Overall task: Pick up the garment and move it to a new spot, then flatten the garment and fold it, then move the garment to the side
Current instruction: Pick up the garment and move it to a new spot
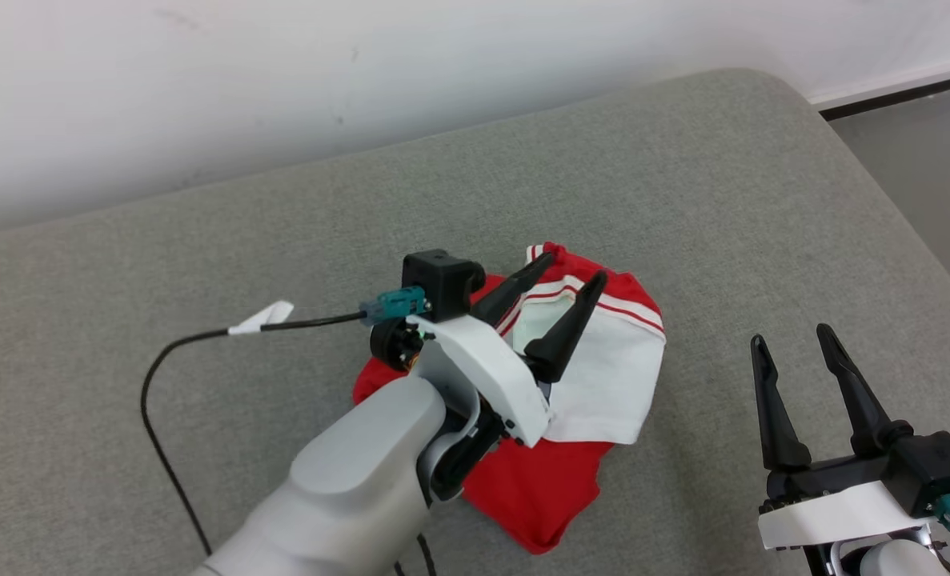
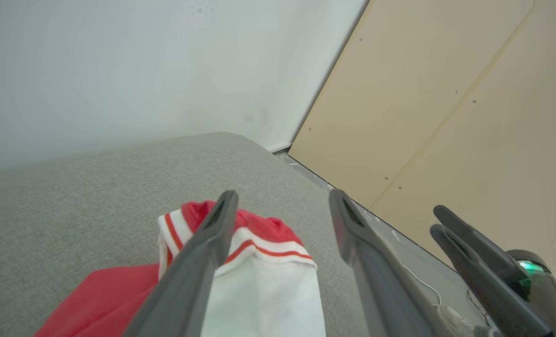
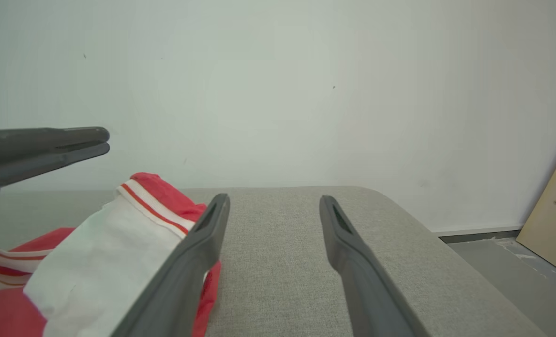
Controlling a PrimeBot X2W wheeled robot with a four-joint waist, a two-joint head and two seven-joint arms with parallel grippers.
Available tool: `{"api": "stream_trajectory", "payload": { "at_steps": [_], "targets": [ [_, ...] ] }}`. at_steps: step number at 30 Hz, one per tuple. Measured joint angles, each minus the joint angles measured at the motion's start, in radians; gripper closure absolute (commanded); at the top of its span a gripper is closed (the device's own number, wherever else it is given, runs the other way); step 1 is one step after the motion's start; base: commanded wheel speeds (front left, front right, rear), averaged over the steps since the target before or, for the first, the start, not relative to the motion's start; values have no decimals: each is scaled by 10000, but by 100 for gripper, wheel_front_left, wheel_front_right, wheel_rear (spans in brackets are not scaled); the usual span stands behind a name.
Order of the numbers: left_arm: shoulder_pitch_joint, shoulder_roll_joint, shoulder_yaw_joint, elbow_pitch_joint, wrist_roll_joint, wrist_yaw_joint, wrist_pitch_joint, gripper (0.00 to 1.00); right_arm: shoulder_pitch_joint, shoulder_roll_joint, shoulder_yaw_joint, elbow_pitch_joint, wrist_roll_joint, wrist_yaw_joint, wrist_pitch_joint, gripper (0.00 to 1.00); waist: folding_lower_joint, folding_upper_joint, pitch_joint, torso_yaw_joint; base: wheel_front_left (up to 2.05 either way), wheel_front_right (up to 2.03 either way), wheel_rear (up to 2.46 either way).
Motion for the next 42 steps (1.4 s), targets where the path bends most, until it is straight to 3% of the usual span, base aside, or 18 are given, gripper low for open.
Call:
{"api": "stream_trajectory", "payload": {
  "at_steps": [8,17,23,33,42],
  "targets": [
    [644,228,320,-71,416,157,-389,0,48,-38,-318,2,-98,0,0,0,0,0,-271,499,0,0,0],
    [2793,1193,2426,-2142,2077,947,-449,0,348,-439,-947,142,-443,0,0,0,-1,-1,-623,1349,0,0,0],
    [4628,1499,4103,-3218,2999,1267,-451,0,726,-583,-1371,313,-715,2,0,0,0,-1,-891,2043,0,0,0],
    [6919,1306,6884,-4148,4401,951,-451,0,944,-617,-1455,673,-821,2,0,0,-1,-2,-1425,2753,0,0,0],
    [8584,556,8926,-4905,5764,541,-451,0,1210,-608,-1369,803,-819,0,0,0,-1,-1,-1765,3044,0,0,0]
  ]
}}
